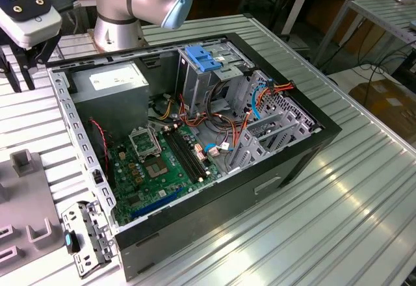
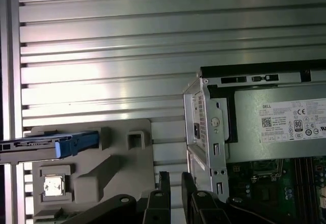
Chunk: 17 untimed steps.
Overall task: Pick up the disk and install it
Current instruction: 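Reach for the disk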
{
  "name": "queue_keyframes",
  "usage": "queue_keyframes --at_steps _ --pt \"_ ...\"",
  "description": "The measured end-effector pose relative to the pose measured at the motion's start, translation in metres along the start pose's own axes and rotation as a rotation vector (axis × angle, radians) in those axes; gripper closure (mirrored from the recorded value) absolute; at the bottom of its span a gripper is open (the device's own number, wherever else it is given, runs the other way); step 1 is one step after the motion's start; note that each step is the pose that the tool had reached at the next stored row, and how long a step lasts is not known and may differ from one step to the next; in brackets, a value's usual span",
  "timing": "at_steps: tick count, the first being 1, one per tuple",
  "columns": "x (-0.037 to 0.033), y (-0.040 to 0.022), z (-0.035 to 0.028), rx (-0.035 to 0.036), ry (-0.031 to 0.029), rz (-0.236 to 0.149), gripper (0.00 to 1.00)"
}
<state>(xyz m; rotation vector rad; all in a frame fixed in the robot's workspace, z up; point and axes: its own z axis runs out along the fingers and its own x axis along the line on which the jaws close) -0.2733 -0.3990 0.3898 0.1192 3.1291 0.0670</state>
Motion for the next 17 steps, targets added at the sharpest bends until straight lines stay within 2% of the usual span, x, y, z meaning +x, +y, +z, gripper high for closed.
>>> queue_keyframes --at_steps 10,17 --pt "0.0148 -0.0011 0.0002 0.0 0.0005 0.0 0.76" --pt "0.0281 -0.0021 0.0003 0.0001 0.0013 0.0 0.76"
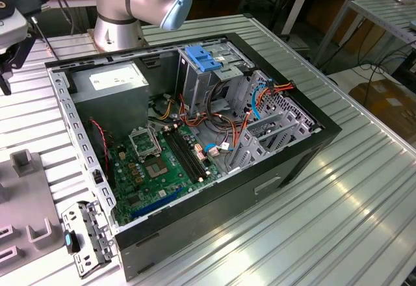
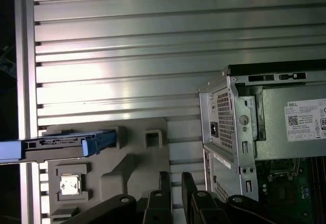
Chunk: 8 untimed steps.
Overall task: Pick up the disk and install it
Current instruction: 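Reach for the disk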
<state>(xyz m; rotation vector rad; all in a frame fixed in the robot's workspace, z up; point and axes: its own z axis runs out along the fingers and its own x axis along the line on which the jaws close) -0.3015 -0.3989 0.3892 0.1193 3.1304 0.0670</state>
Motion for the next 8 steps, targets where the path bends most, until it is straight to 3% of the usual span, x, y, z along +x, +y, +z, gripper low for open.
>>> queue_keyframes --at_steps 8 --pt "0.0133 -0.001 0.0001 0.0001 0.0004 0.0 0.76"
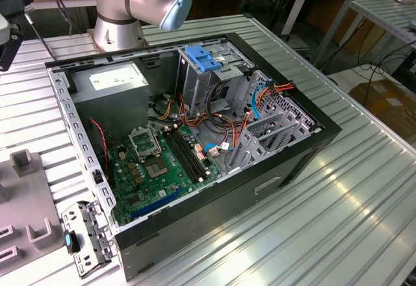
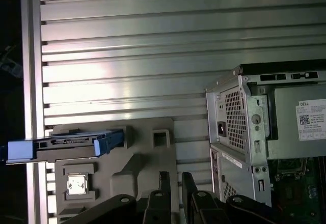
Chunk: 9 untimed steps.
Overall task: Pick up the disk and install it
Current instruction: 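Reach for the disk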
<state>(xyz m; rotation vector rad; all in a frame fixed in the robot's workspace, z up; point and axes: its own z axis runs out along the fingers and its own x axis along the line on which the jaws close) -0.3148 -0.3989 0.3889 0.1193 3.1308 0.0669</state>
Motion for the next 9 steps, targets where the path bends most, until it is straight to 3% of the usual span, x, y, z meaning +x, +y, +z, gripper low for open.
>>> queue_keyframes --at_steps 5,9 --pt "0.0116 -0.0009 0.0002 -0.0001 0.0 0.0 0.76" --pt "0.0152 -0.0011 0.0002 0.0 0.0001 0.0 0.76"
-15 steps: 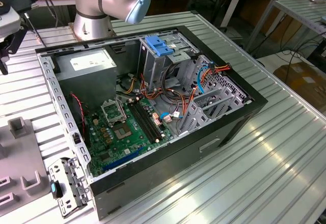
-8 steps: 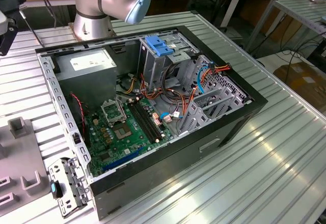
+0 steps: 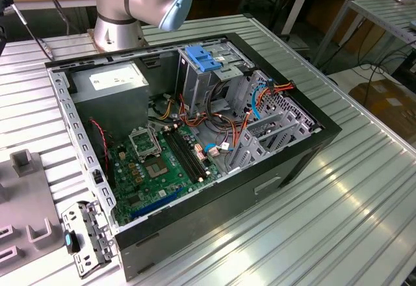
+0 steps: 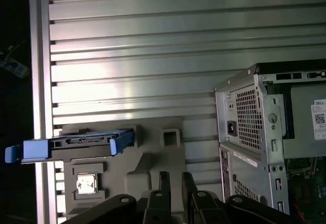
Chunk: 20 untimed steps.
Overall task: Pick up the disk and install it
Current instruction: 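Reach for the disk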
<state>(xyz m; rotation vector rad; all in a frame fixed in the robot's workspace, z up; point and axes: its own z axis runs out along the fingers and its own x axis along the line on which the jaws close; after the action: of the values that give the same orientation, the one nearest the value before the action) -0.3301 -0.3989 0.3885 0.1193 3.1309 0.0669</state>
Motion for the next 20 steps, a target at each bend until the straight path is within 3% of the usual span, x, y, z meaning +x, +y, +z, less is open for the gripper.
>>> queue_keyframes --at_steps 7,13,18,20 --pt "0.0064 -0.0005 0.0001 -0.0001 0.0 0.0 0.76" --pt "0.0216 -0.0012 0.0002 0.0 0.0 0.0 0.76" --pt "0.0418 0.0031 0.0008 0.0 0.0 0.0 0.76" --pt "0.0562 0.0063 0.0013 0.0 0.0 0.0 0.76"
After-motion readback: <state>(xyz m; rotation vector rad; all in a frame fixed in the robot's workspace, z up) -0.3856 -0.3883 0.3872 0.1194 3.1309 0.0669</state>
